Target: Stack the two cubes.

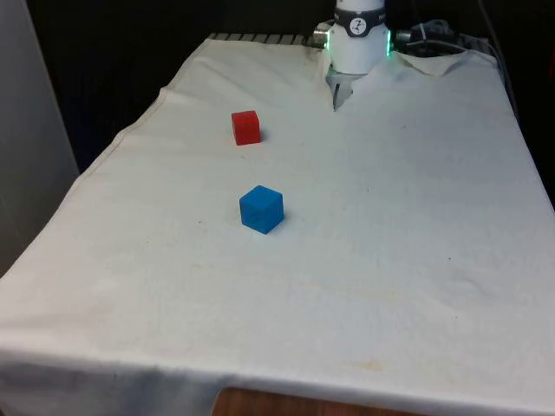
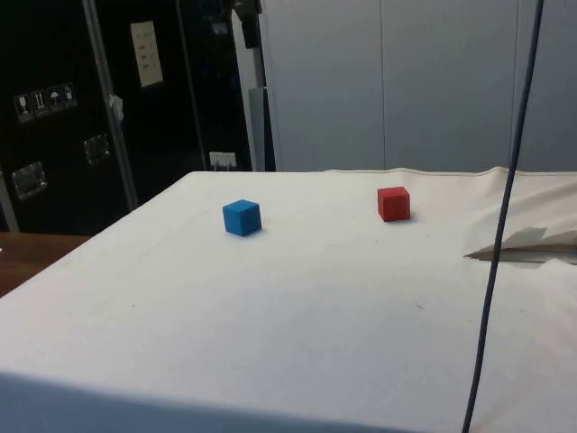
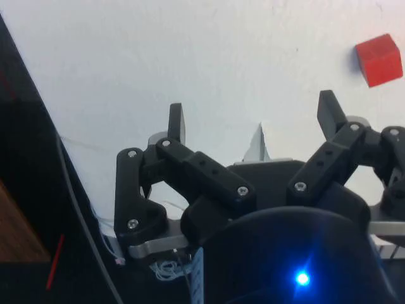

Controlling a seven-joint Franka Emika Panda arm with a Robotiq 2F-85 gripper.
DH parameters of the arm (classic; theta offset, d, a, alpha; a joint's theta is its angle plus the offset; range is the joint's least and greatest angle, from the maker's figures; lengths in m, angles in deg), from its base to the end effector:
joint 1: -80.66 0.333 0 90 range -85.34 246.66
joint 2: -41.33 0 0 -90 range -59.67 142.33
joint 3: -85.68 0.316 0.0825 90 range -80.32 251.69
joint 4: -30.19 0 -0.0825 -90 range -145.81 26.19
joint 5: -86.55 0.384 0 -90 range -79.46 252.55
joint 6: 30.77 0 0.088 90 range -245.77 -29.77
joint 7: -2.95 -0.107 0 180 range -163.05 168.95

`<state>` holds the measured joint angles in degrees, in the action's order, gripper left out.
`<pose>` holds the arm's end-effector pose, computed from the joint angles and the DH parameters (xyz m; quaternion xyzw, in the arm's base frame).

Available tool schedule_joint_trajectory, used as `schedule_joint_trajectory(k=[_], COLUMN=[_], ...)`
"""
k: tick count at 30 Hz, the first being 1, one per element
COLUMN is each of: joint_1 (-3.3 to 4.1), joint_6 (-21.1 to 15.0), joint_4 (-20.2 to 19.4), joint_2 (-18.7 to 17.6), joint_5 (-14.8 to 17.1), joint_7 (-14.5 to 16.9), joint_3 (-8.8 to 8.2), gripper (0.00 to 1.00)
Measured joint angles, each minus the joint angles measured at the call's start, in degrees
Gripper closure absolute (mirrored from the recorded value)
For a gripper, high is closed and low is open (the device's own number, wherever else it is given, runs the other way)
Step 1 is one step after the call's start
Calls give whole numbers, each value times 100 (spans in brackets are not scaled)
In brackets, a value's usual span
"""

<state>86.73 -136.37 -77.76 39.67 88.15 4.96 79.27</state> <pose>0.5613 -0.0006 0.4825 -0.9993 -0.0103 0.0346 0.0124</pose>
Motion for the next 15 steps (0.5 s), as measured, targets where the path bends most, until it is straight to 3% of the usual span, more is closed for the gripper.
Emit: schedule_joint_trajectory(k=[15], joint_1=[-23], joint_6=[-17], joint_4=[-716], joint_2=[699], joint_5=[-269], joint_7=[92], joint_3=[-46], gripper=[0])
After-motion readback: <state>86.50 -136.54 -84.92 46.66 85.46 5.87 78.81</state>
